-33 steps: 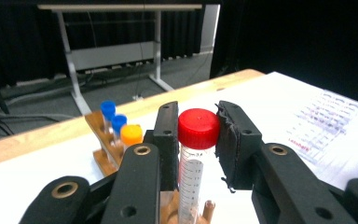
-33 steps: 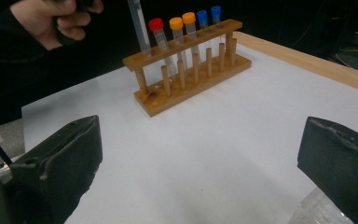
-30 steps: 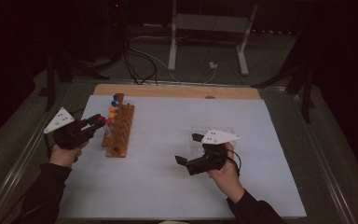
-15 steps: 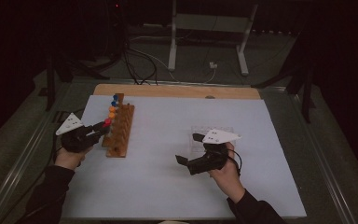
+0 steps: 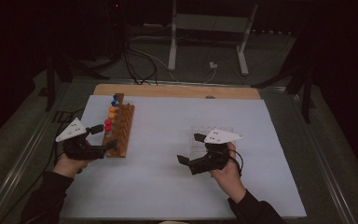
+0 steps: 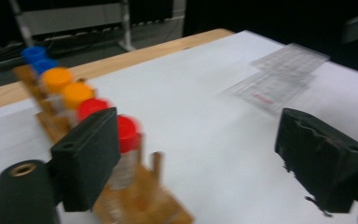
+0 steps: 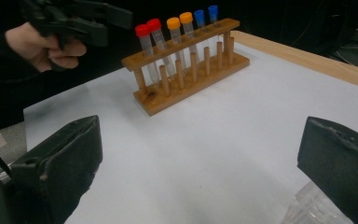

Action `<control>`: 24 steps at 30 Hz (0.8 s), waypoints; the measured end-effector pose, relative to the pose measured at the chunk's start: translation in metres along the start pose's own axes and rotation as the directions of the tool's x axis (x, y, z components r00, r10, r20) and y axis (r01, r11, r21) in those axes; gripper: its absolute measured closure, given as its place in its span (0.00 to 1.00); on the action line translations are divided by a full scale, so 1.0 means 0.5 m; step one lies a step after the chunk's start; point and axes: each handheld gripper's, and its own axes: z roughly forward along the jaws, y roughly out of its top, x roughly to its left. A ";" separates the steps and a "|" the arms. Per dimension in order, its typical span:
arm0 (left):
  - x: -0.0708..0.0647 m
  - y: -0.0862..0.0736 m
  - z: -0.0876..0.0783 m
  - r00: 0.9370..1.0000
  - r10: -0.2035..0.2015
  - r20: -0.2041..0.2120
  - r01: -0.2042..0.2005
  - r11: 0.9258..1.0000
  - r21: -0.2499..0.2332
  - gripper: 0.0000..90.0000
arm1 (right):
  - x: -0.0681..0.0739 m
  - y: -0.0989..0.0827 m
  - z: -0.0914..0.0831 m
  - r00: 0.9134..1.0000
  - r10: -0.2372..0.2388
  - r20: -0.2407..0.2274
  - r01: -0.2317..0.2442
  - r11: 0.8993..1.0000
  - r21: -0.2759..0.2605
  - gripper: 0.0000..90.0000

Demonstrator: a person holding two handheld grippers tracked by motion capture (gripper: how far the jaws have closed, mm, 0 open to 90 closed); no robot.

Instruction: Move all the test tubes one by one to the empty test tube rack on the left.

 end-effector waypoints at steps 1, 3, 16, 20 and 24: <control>-0.009 0.001 -0.001 1.000 0.005 0.010 -0.005 1.000 -0.001 0.12 | 0.000 0.000 0.000 1.000 -0.001 -0.001 0.001 1.000 0.000 0.00; -0.023 0.002 -0.003 0.999 0.014 0.036 -0.014 1.000 -0.002 0.09 | 0.000 -0.001 -0.001 1.000 -0.002 0.000 0.002 1.000 -0.001 0.00; -0.095 -0.044 0.013 0.982 0.057 0.180 -0.055 0.998 -0.021 0.01 | -0.002 -0.004 -0.002 1.000 0.006 -0.003 -0.006 1.000 0.000 0.00; -0.110 -0.068 0.023 0.977 0.076 0.197 -0.077 0.997 -0.003 0.01 | -0.004 -0.006 -0.001 1.000 0.007 -0.003 -0.007 1.000 0.001 0.00; -0.121 -0.087 0.029 0.976 0.065 0.209 -0.065 0.998 -0.006 0.01 | -0.005 -0.007 -0.001 1.000 0.010 -0.003 -0.010 1.000 0.002 0.00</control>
